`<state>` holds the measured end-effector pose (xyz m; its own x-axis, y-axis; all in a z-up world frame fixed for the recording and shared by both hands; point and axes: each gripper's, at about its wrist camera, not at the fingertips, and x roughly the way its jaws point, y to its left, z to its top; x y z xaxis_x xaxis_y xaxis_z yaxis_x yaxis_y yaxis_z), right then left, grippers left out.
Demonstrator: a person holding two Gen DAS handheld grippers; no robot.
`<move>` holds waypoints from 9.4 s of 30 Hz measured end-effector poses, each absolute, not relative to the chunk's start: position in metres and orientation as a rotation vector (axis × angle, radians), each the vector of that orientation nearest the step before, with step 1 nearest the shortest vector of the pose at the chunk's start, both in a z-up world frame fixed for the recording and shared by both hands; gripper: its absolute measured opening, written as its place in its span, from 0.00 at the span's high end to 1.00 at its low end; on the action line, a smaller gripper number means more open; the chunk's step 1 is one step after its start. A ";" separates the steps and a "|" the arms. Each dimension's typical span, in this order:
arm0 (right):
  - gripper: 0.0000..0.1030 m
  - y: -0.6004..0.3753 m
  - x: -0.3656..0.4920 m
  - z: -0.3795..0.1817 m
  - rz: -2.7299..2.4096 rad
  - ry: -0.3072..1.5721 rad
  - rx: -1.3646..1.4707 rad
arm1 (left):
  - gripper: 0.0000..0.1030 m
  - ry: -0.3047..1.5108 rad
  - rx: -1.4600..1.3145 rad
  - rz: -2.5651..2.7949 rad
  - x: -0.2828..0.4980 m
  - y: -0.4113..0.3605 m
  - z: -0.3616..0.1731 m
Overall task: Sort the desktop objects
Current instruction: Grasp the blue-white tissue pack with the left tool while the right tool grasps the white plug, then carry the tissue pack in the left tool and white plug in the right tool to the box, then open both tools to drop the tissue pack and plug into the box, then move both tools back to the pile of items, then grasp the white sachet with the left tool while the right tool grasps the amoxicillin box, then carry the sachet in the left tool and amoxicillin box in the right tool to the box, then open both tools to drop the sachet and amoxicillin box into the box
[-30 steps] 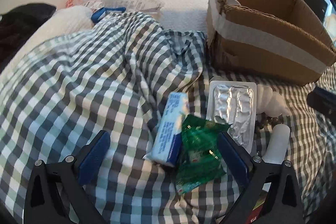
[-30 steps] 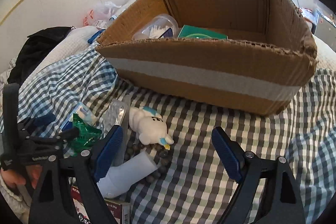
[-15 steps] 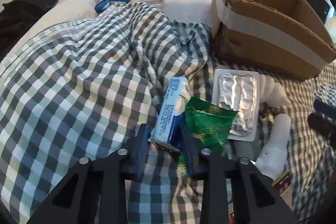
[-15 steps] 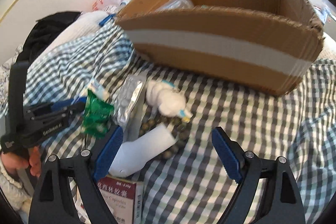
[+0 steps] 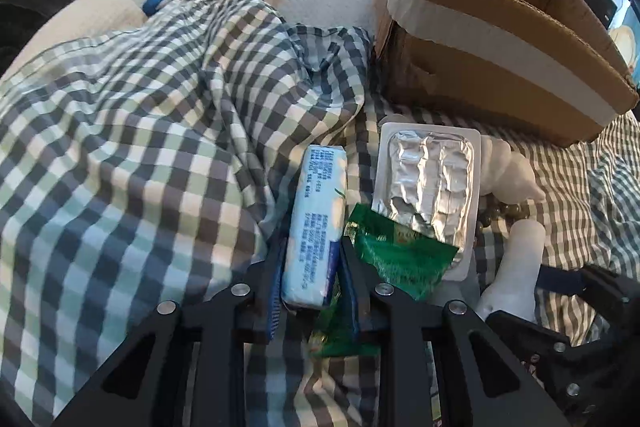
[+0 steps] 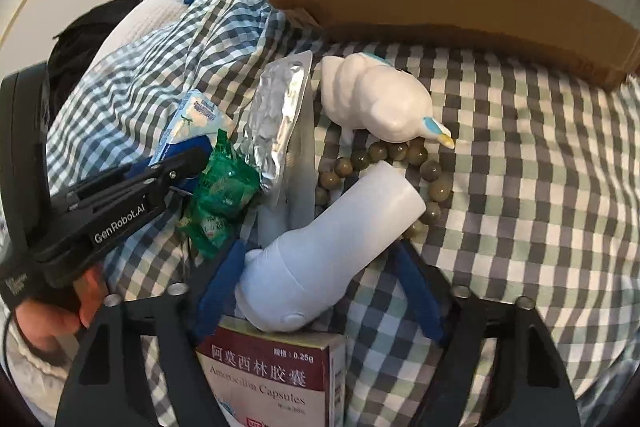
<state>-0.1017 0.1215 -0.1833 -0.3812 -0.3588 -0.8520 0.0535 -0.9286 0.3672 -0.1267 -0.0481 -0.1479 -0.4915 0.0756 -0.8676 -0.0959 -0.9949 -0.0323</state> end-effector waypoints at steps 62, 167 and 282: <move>0.59 0.170 -0.058 -0.029 -2.673 -0.297 1.150 | 0.81 -0.085 -1.113 2.684 -0.083 0.004 -0.040; 0.27 0.172 -0.007 -0.100 -2.611 -0.255 1.426 | 0.93 0.003 -1.418 2.592 -0.020 -0.033 -0.107; 0.31 0.277 -0.207 0.000 -2.986 -0.174 1.022 | 0.84 0.117 -0.941 2.647 -0.280 0.101 -0.022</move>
<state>-0.2068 0.2766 -0.0003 -0.7909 -0.0178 -0.6117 -0.0532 -0.9938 0.0977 -0.2803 0.1007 -0.0225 -0.7279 0.2783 -0.6266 -0.3325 -0.9425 -0.0322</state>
